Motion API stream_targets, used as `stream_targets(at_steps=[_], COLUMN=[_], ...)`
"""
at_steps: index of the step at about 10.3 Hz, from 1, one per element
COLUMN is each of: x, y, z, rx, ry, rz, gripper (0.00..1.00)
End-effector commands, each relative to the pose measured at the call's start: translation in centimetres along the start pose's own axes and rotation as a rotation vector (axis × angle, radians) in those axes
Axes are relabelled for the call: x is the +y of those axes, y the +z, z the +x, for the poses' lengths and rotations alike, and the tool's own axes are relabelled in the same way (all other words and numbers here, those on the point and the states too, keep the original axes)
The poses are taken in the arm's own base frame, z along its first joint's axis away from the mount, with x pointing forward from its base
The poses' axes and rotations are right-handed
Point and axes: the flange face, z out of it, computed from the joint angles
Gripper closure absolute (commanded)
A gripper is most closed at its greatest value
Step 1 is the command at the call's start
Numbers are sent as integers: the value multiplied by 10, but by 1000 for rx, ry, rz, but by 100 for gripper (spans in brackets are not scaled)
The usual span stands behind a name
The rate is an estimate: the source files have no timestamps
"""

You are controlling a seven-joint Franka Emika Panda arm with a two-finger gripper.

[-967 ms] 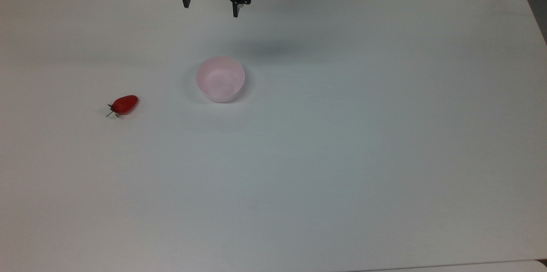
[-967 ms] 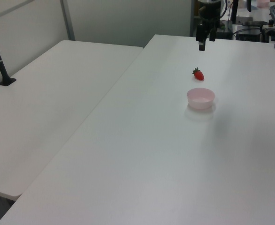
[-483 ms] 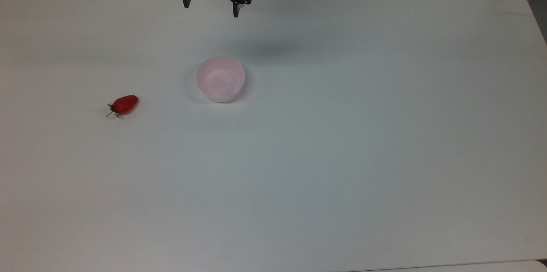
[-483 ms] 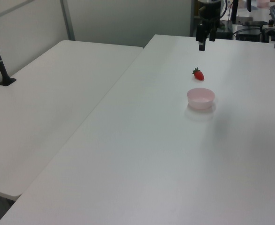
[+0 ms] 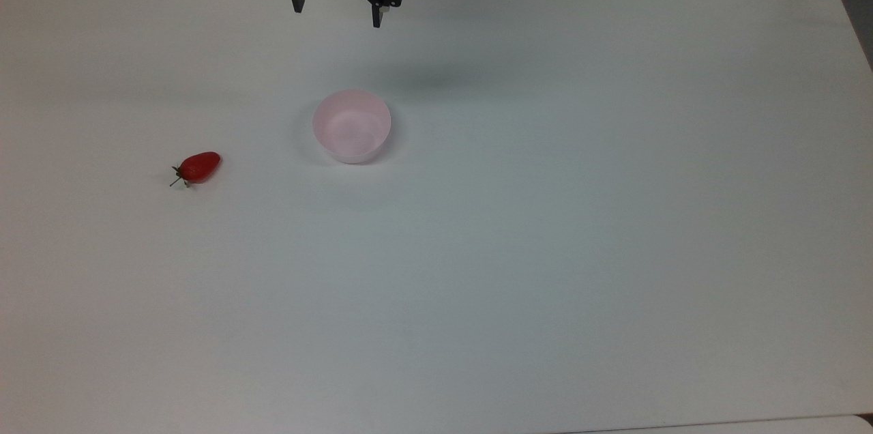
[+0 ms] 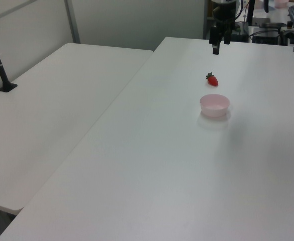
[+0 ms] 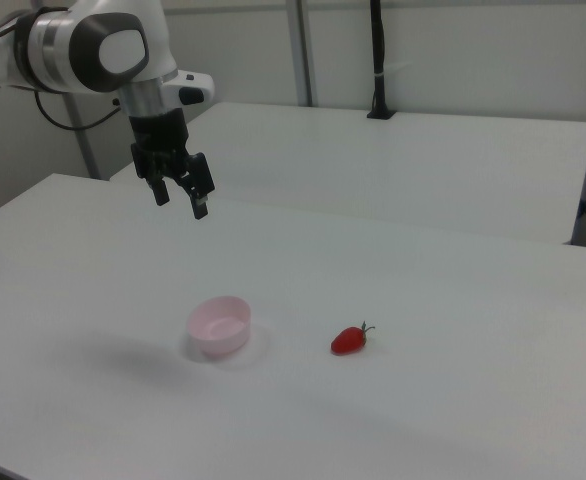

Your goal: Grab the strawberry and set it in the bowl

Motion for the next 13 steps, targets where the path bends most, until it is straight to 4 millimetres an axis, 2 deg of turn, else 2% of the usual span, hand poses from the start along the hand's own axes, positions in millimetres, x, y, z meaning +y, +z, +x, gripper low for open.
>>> stream_targets(at_steps=[1,8,13], x=[0,7,31], y=[-2,-4,3], z=[-2,2,10], rx=[17,25,20], ry=[3,-5,16], rz=[16,13,7], gripper=[0,0,0])
